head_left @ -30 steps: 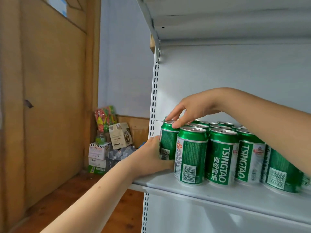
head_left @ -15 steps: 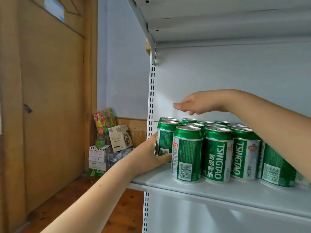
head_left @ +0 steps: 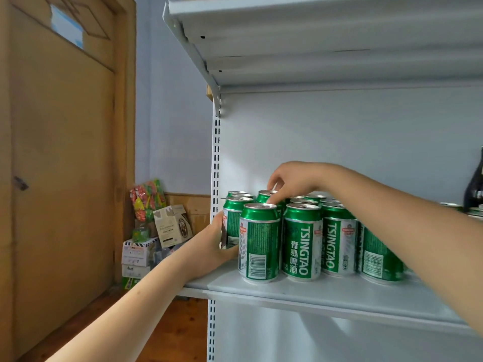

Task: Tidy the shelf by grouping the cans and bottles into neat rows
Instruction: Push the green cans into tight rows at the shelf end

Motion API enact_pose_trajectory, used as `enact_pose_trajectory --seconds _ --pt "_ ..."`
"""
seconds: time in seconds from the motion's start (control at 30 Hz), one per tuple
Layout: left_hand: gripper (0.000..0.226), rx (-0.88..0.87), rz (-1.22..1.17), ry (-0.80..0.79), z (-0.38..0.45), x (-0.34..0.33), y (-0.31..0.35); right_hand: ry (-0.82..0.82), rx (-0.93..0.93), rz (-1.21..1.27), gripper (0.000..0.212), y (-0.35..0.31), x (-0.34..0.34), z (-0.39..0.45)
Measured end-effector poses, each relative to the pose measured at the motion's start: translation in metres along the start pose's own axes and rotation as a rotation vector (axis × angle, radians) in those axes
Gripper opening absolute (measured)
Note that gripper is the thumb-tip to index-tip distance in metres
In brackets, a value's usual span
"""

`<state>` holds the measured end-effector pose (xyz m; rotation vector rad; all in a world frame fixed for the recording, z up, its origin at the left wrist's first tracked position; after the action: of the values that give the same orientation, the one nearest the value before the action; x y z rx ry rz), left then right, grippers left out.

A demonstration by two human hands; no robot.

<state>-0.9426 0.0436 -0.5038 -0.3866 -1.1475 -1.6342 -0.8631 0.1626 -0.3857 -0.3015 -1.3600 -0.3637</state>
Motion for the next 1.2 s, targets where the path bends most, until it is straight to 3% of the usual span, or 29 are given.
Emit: enact_pose_trajectory --seconds 0.13,0.23,0.3,0.4,0.47,0.57,0.8,0.93,1.0,1.1,1.2 --pt "0.062 -0.048 0.02 0.007 0.004 -0.001 0.002 0.013 -0.007 -0.066 0.042 0.008 -0.013 0.015" --pt "0.076 -0.08 -0.083 -0.015 0.004 -0.003 0.001 0.165 -0.029 -0.092 0.043 0.013 0.014 -0.004" --pt "0.086 -0.038 -0.175 0.082 0.004 0.007 -0.009 0.226 -0.004 -0.024 0.045 0.014 0.029 -0.03" --pt "0.074 -0.125 -0.153 0.286 -0.011 0.032 0.012 0.082 0.016 0.023 0.062 0.016 0.016 -0.074" --pt "0.071 -0.289 -0.043 0.318 -0.024 0.037 0.045 -0.007 -0.002 0.013 0.068 0.022 0.001 -0.093" --pt "0.086 -0.447 0.251 0.256 -0.025 0.025 0.072 0.028 0.007 0.075 0.071 0.027 -0.005 -0.099" --pt "0.092 -0.309 0.5 0.325 0.008 0.016 0.068 0.012 -0.004 0.076 0.052 0.028 -0.009 -0.098" --pt "0.096 -0.225 0.659 0.327 0.022 0.014 0.067 -0.054 -0.014 0.017 0.052 0.022 -0.006 -0.103" --pt "0.1 -0.162 0.598 0.314 0.025 0.013 0.059 0.013 -0.048 0.111 0.059 0.026 0.009 -0.09" --pt "0.118 -0.132 0.282 0.342 0.023 0.011 0.045 0.102 -0.164 0.219 0.068 0.046 0.024 -0.038" --pt "0.142 -0.093 0.101 0.4 0.019 0.016 0.033 -0.131 -0.343 0.294 0.083 0.059 -0.007 0.011"
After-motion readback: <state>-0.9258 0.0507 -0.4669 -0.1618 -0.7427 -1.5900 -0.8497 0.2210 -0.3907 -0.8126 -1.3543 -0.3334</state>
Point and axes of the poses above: each hand's wrist, its own z-axis towards the middle knuckle, its own x-axis out of the back of the hand, y = z × x, the point moved 10 cm from there along z, towards the middle knuckle, and after that the axes turned 4 degrees about -x, right-handed, at the moved point
